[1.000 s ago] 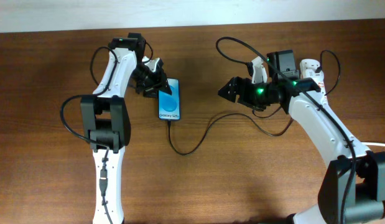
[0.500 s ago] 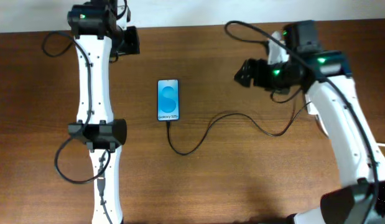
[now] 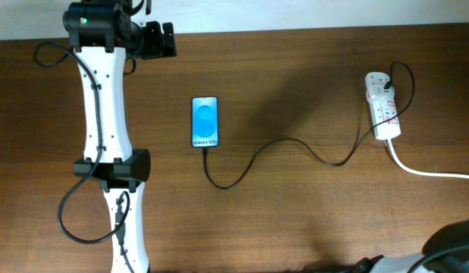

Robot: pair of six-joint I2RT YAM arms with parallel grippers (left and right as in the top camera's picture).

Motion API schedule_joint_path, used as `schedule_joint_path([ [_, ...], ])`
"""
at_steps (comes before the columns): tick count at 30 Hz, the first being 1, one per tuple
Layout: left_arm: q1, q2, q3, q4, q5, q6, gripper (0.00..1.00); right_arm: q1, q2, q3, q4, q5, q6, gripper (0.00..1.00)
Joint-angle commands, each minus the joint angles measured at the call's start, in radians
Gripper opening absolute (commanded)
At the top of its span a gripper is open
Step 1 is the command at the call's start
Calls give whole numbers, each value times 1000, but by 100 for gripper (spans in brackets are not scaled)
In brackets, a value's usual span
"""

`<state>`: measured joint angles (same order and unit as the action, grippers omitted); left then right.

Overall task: Plug charger to phone and switch on socket
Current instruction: 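Move the right gripper to the power strip switch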

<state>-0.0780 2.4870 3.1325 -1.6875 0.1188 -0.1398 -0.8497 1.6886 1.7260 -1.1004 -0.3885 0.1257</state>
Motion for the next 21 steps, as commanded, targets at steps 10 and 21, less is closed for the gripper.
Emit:
schedule_joint_path([
  [10,0,-27,4,7,-4,-2,99,228,380,6,243,49,-77,93],
  [21,-5,-27,4,7,-3,-2,99,288,530,-3,336,90,-69,95],
])
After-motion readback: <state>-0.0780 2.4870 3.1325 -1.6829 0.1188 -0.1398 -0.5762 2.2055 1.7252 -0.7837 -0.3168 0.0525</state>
